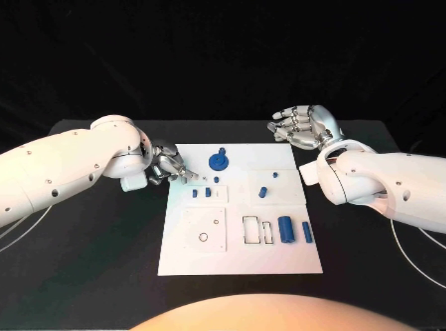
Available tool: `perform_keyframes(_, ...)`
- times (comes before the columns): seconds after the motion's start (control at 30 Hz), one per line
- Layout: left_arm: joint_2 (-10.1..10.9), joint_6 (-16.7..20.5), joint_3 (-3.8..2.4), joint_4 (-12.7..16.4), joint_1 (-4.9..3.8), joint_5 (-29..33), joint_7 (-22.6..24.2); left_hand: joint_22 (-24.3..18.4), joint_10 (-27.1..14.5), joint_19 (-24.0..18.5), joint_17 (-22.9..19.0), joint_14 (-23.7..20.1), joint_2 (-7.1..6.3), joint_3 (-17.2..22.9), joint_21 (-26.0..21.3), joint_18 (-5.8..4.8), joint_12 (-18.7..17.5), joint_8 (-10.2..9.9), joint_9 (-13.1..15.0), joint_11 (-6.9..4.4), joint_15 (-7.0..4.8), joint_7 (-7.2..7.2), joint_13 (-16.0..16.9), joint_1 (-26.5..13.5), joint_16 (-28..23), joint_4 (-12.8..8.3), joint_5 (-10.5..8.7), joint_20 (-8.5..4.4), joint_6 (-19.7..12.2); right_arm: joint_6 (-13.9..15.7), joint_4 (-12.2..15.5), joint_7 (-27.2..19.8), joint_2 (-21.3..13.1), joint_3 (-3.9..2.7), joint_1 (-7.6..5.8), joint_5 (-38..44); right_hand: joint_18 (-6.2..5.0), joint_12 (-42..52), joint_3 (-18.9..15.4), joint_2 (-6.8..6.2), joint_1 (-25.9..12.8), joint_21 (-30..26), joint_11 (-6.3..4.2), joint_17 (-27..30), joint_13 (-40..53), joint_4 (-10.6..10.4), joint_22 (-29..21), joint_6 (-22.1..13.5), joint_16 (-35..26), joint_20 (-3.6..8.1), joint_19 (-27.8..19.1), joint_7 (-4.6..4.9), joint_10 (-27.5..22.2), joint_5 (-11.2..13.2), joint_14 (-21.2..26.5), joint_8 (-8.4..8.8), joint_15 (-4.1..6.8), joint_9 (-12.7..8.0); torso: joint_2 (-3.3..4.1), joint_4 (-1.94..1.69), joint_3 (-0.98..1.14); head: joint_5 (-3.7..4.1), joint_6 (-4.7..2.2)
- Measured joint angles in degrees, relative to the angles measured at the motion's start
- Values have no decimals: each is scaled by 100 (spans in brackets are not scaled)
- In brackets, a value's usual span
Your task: Assemble the parts on the task board
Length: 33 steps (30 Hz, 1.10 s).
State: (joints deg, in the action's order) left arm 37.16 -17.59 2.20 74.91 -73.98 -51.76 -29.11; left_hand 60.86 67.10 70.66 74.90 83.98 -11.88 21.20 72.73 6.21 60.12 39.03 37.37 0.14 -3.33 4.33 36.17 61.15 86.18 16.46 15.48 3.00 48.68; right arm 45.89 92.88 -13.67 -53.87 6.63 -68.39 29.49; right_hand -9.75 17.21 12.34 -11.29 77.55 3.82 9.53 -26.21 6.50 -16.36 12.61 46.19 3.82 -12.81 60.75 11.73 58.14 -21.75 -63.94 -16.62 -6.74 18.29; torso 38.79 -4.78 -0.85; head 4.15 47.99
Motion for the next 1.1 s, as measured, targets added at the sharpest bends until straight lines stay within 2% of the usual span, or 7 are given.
perform_keyframes(0.07, 88, 278, -31, 127, -2, 100, 176, -877, -549, -680, -243, -167, 28, -58, -647, 190, -340, -96, -52, 150, 152, 150, -405, 240, -428, -2, 0, 110, -326, -1, -4, 0, -1, 0, 0, 0, 0, 0, -1, 5, 5, 0, 0, 9, -9, 0, -13, 0, 0, 0, 0, 0, 0, 0, 13, 0, -13, 0, -1, -2, -1, 4, -9)
perform_keyframes(0.1, 118, 420, -39, 182, -2, 134, 286, -1537, -912, -1202, -829, -566, 37, -68, -1210, 355, -511, -169, -117, 266, 259, 269, -541, 495, -866, -12, 17, 198, -551, -2, -7, 0, -2, 0, 0, 0, 0, 0, -1, 5, 5, 0, 0, 16, -16, 1, -23, 0, 0, 0, 0, 0, 0, 0, 20, 0, -21, 0, -1, -2, -1, 8, -19)
perform_keyframes(0.2, 171, 920, -54, 325, 0, 165, 735, -2070, -1492, -1584, -2038, -1454, 2, -18, -1839, 353, -737, -393, -359, 465, 445, 476, -751, 1101, -1704, -74, 29, 381, -966, -6, -18, 0, -7, 0, 1, 0, 0, 0, -1, 8, 67, 0, 0, 50, -52, 1, -67, 0, 0, -21, -21, 0, 0, 0, 41, 0, 0, 0, -2, -2, -1, 15, -40)
perform_keyframes(0.33, 179, 1578, -41, 429, 33, 40, 1406, -2318, -2058, -1714, -2995, -2257, -80, 238, -2220, 353, -1133, -575, -634, 589, 555, 571, -1083, 1747, -2366, -248, 29, 510, -1236, -23, -29, -2, -16, 0, 4, 0, 0, -61, 64, 10, 241, 0, -41, 111, -143, 65, -152, 65, 0, -21, -21, 20, 42, 0, 41, 0, 0, -12, -2, -2, -3, 20, -64)
perform_keyframes(0.5, 119, 2248, 31, 456, 198, -510, 2189, -2395, -2298, -1722, -3231, -2389, -203, 486, -2311, 353, -1587, -610, -884, 631, 591, 589, -1505, 2089, -2450, -433, 29, 518, -1254, -88, -43, 0, -16, 0, 8, 45, 0, -180, 227, -44, 466, 0, -41, 187, -263, 115, -253, 136, 0, 4, 4, 44, 43, 0, 36, 0, 4, -44, -3, -4, -5, 24, -92)
perform_keyframes(0.73, -100, 2624, 150, 378, 401, -1451, 2818, -2402, -2298, -1722, -3336, -2409, -255, 537, -2332, 352, -1819, -724, -1184, 631, 611, 548, -1819, 2079, -2346, -452, 29, 518, -1060, -243, -80, 37, 2, 0, 16, 247, 0, -303, 445, -132, 640, 0, -62, 267, -288, 176, -351, 205, 0, 35, 35, 21, 63, 105, 8, 67, 32, -86, 3, -1, -9, 25, -130)
perform_keyframes(1.1, -350, 2649, 236, 169, 485, -2430, 3042, -2257, -2243, -1606, -2832, -1945, -339, 537, -2136, 352, -1907, -928, -1564, 620, 598, 517, -2089, 2043, -1622, -452, 29, 530, -667, -392, -97, 90, 18, 0, 21, 474, 0, -336, 492, -132, 639, 0, -82, 286, -288, 159, -372, 206, 0, 34, 35, 21, 84, 105, -13, 90, 52, -94, 9, 5, -1, 21, -142)
